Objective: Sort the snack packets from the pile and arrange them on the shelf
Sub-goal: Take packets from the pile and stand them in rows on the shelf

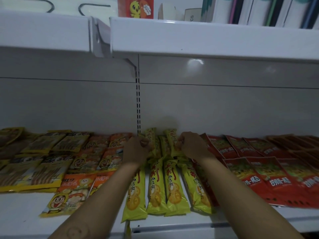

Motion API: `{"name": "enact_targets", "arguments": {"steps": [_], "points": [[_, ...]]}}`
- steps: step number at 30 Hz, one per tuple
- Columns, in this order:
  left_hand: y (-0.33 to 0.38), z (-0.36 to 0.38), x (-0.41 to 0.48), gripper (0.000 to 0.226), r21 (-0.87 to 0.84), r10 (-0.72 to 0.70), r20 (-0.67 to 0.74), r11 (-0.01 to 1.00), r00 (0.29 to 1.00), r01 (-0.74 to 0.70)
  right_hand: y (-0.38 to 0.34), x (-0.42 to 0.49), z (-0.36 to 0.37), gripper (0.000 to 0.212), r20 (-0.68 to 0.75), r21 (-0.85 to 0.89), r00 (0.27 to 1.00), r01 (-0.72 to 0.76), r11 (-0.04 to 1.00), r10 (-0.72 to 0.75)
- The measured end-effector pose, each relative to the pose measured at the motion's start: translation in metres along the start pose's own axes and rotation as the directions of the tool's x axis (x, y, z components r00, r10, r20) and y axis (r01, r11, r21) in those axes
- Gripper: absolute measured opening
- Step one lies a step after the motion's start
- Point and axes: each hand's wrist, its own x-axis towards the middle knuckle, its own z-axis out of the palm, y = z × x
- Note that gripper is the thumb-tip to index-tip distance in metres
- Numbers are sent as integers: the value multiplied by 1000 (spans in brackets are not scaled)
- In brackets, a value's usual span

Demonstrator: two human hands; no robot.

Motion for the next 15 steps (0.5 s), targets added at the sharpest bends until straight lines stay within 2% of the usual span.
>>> {"name": "enact_targets", "arguments": {"steps": [3, 7, 15], "points": [[1, -2, 0, 26, 48, -1, 49, 999, 999, -1, -8, -5, -4, 43, 27, 8, 999, 39, 999, -40], [2, -7, -3, 28, 63, -9, 94, 998, 996, 3, -11, -11, -6, 34, 44, 9, 997, 58, 998, -58], [18, -23, -21, 40, 208, -45, 140, 978, 989, 15, -19, -31, -19, 42, 96, -15, 990, 101, 995, -99]]}}
